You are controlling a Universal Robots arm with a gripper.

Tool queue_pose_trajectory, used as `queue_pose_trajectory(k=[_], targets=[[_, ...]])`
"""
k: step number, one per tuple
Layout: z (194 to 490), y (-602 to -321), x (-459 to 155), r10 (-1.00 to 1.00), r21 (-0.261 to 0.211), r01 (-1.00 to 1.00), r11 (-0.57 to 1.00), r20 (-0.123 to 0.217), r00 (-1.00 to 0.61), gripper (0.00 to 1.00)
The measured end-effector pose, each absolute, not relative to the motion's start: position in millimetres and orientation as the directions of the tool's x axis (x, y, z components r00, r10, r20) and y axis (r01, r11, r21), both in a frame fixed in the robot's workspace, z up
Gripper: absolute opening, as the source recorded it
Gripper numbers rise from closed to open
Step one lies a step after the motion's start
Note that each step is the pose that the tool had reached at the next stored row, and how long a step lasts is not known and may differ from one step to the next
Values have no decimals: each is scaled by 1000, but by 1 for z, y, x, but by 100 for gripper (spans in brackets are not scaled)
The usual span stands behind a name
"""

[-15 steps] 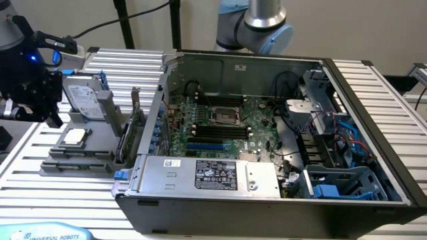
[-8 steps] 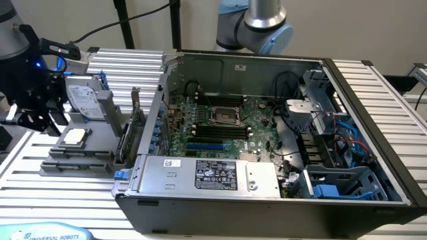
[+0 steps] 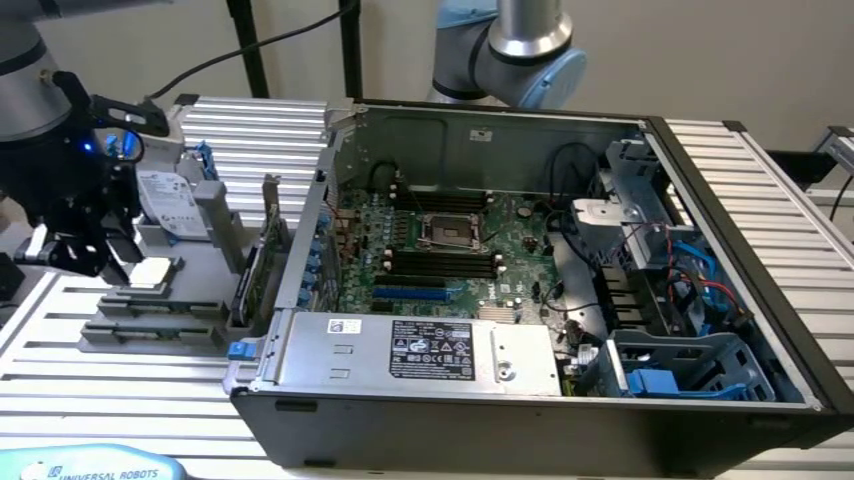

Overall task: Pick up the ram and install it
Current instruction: 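Pick up the ram and move it above insertion slot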

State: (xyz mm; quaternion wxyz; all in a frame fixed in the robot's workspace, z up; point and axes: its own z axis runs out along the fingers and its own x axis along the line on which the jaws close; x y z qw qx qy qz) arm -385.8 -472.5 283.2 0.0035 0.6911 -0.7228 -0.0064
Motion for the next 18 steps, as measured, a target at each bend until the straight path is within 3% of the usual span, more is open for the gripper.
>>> queue_pose_trajectory(k=[18], targets=[[250, -487, -375, -1000, 19, -1000, 16, -4, -16, 36]])
